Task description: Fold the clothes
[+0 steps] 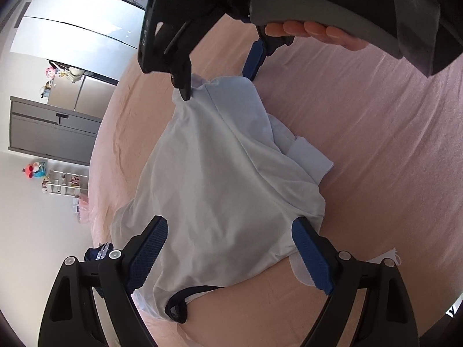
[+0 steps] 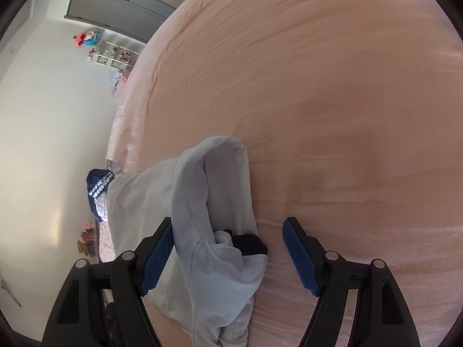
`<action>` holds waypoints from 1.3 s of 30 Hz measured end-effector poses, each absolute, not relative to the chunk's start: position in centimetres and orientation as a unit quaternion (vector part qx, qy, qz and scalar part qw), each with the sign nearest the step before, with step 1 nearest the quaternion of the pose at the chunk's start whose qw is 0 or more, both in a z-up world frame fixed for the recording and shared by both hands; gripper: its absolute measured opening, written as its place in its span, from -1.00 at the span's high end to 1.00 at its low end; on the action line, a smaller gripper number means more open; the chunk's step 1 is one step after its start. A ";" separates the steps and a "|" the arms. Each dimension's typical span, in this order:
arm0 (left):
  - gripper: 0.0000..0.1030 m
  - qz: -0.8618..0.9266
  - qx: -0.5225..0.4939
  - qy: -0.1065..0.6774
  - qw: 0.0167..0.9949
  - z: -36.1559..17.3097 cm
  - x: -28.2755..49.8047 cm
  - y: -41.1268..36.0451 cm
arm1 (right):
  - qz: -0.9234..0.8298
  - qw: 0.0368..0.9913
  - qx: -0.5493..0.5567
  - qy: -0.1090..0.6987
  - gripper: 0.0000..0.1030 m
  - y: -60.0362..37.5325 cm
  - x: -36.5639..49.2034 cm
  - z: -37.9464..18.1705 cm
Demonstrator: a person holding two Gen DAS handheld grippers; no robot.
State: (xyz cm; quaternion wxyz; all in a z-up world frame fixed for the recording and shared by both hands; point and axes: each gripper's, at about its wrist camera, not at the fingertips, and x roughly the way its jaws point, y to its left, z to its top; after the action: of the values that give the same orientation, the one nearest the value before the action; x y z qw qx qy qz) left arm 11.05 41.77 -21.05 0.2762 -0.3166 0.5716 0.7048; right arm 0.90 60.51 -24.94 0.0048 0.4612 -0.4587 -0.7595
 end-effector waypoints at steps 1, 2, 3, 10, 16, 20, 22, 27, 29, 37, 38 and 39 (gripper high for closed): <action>-0.71 0.705 -0.317 0.571 0.278 -21.3 11.5 41.9 | -0.756 0.007 0.459 -0.467 -0.46 60.6 1.0 -25.1; -0.71 0.705 -0.317 0.570 0.279 -21.3 11.7 41.9 | -0.754 0.010 0.458 -0.471 -0.46 60.6 0.9 -25.3; -0.71 0.705 -0.316 0.570 0.280 -21.3 11.8 41.9 | -0.752 0.014 0.458 -0.473 -0.48 60.5 0.7 -25.4; -0.71 0.719 -0.286 0.552 0.311 -19.0 15.3 42.8 | -0.749 0.032 0.467 -0.468 -0.63 59.7 -0.8 -25.7; -0.71 0.708 -0.296 0.571 0.291 -22.1 14.5 43.7 | -0.743 0.042 0.461 -0.483 -0.63 60.5 0.0 -25.7; -0.74 0.724 -0.299 0.559 0.270 -23.2 12.7 43.8 | -0.743 0.047 0.453 -0.490 -0.63 60.6 0.2 -26.0; -0.74 0.732 -0.308 0.551 0.258 -23.3 11.3 43.5 | -0.741 0.049 0.452 -0.494 -0.63 60.6 0.2 -26.1; -0.85 0.741 -0.347 0.516 0.252 -23.1 8.0 42.1 | -0.737 0.056 0.456 -0.496 -0.74 60.4 -0.8 -26.2; -0.84 0.743 -0.347 0.516 0.249 -23.1 8.0 42.2 | -0.737 0.062 0.457 -0.495 -0.86 60.0 -1.4 -26.2; -0.84 0.749 -0.270 0.557 0.238 -24.4 11.6 42.7 | -0.738 0.058 0.471 -0.479 -0.83 59.3 -2.5 -26.3; -0.84 0.751 -0.274 0.549 0.245 -24.2 11.4 42.6 | -0.737 0.055 0.471 -0.481 -0.80 59.3 -2.4 -26.3; -0.84 0.753 -0.277 0.541 0.252 -24.1 11.3 42.3 | -0.738 0.051 0.475 -0.477 -0.76 59.3 -2.5 -26.3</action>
State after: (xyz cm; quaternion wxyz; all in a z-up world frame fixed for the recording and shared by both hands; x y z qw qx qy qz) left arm 11.34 42.34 -24.08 0.2520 -0.2766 0.5408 0.7533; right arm -2.47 59.35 -26.29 0.0513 0.4747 -0.4774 -0.7377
